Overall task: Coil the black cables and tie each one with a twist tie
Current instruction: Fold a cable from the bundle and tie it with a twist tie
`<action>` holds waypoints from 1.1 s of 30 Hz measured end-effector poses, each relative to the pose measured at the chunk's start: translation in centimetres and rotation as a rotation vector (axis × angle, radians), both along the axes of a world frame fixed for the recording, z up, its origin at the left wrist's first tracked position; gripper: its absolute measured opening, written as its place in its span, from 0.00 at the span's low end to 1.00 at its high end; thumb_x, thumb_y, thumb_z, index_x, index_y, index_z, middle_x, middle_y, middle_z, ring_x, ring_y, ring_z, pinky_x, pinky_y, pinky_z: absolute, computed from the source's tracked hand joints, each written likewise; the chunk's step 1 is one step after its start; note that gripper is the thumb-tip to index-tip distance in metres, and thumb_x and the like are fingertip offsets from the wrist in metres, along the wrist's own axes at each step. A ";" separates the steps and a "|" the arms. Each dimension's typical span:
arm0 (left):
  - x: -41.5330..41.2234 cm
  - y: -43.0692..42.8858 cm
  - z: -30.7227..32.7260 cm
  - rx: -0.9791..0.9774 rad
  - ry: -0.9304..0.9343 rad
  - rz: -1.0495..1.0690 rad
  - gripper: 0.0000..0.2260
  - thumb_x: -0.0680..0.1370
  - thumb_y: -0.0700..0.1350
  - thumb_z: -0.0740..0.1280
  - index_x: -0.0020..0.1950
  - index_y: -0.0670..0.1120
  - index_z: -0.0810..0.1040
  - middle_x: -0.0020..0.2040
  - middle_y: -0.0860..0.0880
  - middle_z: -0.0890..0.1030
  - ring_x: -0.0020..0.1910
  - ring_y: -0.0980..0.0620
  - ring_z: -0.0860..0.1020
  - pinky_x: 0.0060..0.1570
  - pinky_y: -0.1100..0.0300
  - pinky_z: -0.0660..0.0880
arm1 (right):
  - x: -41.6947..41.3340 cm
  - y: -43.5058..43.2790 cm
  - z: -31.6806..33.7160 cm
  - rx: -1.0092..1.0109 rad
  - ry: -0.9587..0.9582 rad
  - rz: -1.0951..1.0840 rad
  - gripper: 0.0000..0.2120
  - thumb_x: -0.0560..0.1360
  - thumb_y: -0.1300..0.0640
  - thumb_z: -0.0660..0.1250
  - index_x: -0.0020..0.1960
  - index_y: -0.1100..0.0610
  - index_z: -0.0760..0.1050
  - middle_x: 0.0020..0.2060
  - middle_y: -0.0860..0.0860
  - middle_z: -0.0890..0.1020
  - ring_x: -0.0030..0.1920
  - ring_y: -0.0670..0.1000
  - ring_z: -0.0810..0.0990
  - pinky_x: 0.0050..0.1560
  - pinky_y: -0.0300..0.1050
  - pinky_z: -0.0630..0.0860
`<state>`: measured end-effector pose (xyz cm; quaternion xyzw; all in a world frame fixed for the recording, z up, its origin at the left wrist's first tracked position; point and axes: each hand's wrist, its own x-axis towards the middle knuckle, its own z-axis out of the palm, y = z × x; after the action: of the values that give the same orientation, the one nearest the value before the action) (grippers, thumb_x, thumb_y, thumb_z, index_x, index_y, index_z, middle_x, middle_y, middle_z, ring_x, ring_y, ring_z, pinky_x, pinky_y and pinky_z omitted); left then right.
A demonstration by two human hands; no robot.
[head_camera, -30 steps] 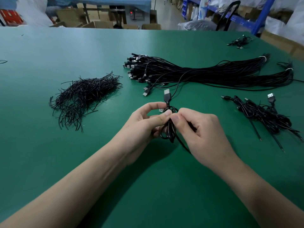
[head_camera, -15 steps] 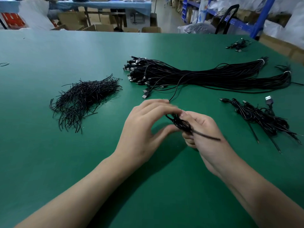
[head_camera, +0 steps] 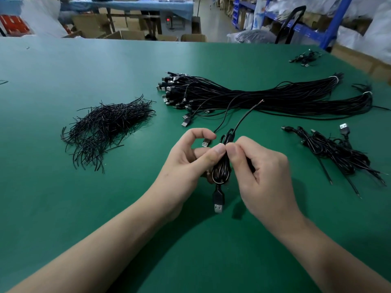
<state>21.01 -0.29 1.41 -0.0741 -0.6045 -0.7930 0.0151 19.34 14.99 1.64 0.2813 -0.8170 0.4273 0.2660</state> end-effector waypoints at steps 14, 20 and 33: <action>-0.1 -0.9 -0.8 -0.644 0.361 0.179 0.17 0.76 0.38 0.75 0.62 0.52 0.82 0.44 0.54 0.85 0.46 0.51 0.83 0.46 0.60 0.77 | -1.1 0.1 -0.9 -0.377 -0.599 0.175 0.19 0.84 0.50 0.60 0.44 0.62 0.80 0.39 0.60 0.83 0.42 0.63 0.80 0.50 0.66 0.75; -0.2 -1.0 -1.0 -0.663 0.365 0.319 0.04 0.75 0.51 0.73 0.46 0.52 0.85 0.44 0.53 0.81 0.46 0.50 0.79 0.40 0.54 0.73 | -0.7 -0.1 -0.8 -0.268 -0.530 0.168 0.20 0.82 0.48 0.59 0.38 0.61 0.72 0.30 0.55 0.71 0.32 0.53 0.65 0.36 0.53 0.64; -0.2 -0.7 -0.1 -0.075 -0.118 -0.153 0.12 0.78 0.50 0.67 0.48 0.40 0.77 0.40 0.41 0.75 0.37 0.50 0.75 0.43 0.56 0.72 | -0.5 0.6 0.5 0.183 0.147 -0.007 0.18 0.82 0.56 0.63 0.34 0.57 0.66 0.27 0.44 0.63 0.27 0.48 0.61 0.28 0.46 0.61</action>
<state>20.80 -1.04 1.28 -0.0738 -0.6262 -0.7716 -0.0840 18.80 15.54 2.15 0.3322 -0.8320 0.3282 0.2996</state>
